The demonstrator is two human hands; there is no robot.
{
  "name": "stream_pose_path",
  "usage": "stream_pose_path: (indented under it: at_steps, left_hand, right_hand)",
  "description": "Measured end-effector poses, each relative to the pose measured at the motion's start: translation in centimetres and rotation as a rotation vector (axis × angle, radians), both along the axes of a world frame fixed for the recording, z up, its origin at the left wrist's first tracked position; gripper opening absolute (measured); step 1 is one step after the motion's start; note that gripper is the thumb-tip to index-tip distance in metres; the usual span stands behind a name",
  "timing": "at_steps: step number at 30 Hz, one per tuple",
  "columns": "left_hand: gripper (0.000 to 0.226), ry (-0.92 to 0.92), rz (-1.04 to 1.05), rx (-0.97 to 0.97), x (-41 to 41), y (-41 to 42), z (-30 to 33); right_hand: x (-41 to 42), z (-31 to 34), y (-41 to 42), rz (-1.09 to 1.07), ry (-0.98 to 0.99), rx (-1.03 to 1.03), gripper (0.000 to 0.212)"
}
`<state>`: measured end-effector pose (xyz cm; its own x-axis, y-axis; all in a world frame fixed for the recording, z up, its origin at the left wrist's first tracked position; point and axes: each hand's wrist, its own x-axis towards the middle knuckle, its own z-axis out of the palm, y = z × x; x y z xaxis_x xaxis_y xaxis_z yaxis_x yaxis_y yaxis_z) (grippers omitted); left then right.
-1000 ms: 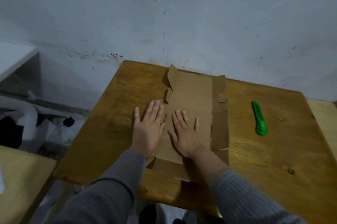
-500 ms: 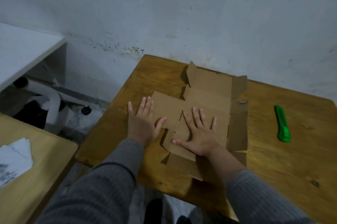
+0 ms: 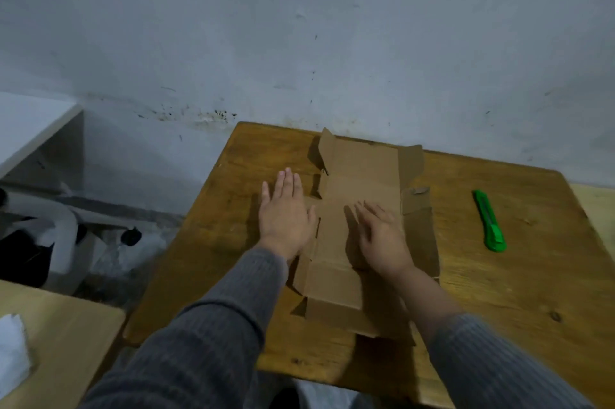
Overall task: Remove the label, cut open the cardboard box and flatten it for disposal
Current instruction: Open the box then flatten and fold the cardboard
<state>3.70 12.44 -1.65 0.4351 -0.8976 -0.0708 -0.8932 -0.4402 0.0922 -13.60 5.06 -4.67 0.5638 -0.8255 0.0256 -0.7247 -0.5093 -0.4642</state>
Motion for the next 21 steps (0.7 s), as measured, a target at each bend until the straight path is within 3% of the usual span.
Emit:
stream_pose_path:
  at_steps: [5,10,14,21]
  left_hand:
    - [0.072,0.028,-0.094,0.006,-4.5,-2.2,-0.9]
    - [0.079,0.055,0.002,0.040,-4.8,-0.3,-5.0]
    - [0.086,0.038,-0.037,-0.060,-3.8,1.1,-7.1]
    - [0.089,0.031,0.015,-0.079,-4.2,0.4,-6.9]
  right_hand:
    - [-1.5,0.8,-3.1,-0.274,-0.085,0.032,0.053]
    - [-3.2,-1.4,-5.2,-0.297,0.105,0.057,0.060]
    - [-4.2,-3.2,-5.4,-0.249,0.158,0.037,0.060]
    - [-2.3,-0.9,-10.6,-0.405,-0.171,0.049,0.057]
